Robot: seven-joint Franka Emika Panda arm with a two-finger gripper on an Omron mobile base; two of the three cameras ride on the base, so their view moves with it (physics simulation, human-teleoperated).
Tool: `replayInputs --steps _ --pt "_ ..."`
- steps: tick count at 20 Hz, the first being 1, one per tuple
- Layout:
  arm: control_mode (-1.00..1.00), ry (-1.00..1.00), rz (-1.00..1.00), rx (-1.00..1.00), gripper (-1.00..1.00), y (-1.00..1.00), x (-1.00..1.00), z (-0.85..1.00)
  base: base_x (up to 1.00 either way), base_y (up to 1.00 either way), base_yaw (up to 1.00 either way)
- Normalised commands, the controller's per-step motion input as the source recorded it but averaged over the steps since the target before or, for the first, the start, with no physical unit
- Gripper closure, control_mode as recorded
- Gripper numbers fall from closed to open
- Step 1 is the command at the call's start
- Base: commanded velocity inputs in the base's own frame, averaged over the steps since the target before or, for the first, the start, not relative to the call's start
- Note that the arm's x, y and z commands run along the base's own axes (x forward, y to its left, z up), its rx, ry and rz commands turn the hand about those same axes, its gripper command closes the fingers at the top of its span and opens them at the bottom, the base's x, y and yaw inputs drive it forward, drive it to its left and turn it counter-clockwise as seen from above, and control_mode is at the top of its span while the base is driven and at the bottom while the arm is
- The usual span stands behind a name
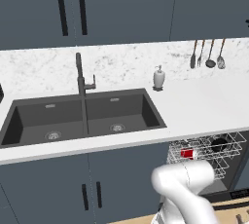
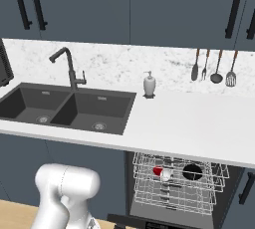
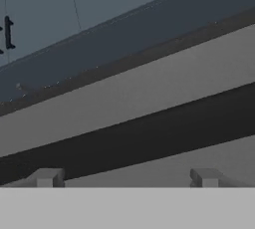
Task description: Pick up the cup and bowl from the counter, place them in the dishwasher, and close the dishwasher door.
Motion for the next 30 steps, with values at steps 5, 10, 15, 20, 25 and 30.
replayInputs --steps 5,10,15,20,25,30 --pt "-1.0 0.0 0.02 0.0 -1.0 -0.1 0.49 -0.92 0.0 0.0 0.0" --pt "-1.0 0.0 0.0 0.0 -1.0 -0.01 0.85 -0.45 0.0 0.0 0.0" --pt "-1.0 -0.33 0.0 0.0 -1.0 0.0 1.0 -0.02 0.0 0.0 0.0" --pt "-1.0 -0.16 0.0 0.01 -1.0 0.0 1.0 0.0 0.0 0.0 0.0" --pt "-1.0 0.14 0.01 0.01 -1.0 0.0 1.0 0.16 0.0 0.0 0.0" --pt "-1.0 0.3 0.06 0.02 -1.0 0.0 1.0 0.19 0.0 0.0 0.0"
